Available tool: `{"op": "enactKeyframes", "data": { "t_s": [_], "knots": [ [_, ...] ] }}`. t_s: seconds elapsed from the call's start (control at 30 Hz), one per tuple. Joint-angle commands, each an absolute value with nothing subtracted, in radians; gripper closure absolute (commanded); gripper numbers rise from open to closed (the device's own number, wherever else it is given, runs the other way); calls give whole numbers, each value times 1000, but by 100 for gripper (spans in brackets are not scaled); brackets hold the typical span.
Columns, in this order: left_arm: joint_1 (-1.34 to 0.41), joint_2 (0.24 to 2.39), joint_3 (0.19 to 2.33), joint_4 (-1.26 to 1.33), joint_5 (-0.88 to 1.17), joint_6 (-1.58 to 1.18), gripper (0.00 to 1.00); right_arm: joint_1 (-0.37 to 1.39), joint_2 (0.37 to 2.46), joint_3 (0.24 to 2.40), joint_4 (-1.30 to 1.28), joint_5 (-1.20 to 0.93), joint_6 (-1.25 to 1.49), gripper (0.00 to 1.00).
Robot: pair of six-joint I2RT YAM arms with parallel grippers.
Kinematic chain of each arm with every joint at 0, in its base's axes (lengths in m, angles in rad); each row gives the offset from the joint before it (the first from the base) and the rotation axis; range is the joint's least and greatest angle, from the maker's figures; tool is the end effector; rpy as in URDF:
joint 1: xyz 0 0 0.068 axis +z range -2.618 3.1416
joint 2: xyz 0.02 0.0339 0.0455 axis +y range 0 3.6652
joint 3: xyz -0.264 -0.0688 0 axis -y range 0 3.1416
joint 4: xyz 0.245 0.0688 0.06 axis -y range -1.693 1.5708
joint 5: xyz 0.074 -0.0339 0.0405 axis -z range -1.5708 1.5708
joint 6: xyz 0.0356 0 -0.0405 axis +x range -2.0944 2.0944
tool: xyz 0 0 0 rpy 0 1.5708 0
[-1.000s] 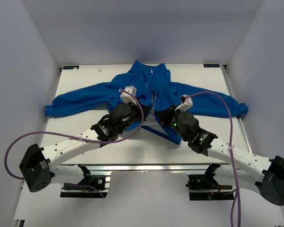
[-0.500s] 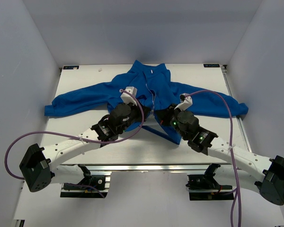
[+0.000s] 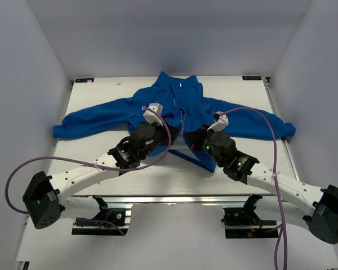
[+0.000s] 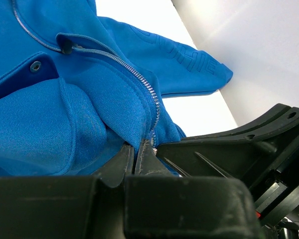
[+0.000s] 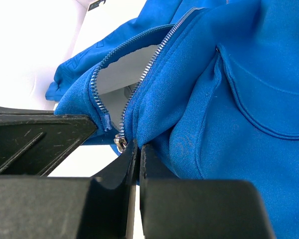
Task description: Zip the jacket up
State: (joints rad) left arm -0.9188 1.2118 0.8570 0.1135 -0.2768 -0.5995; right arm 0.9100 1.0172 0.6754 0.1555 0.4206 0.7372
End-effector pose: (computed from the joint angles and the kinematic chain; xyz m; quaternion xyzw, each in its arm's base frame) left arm 0.1794 -0.2190 0.3060 0.0399 0.7832 -0.3418 0.5179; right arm 0.1568 0.1780 0.2928 0.0678 0.7615 0.3487 0.5421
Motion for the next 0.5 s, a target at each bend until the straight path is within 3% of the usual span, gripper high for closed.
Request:
{"op": "enactKeyframes", "data": {
  "t_s": [0.0, 0.47],
  "knots": [
    [-927, 1167, 845, 166, -255, -601, 100, 907, 1009, 726, 199, 449, 738, 100],
    [-927, 1177, 838, 170, -241, -606, 100, 908, 1034, 767, 212, 465, 719, 100]
  ]
}}
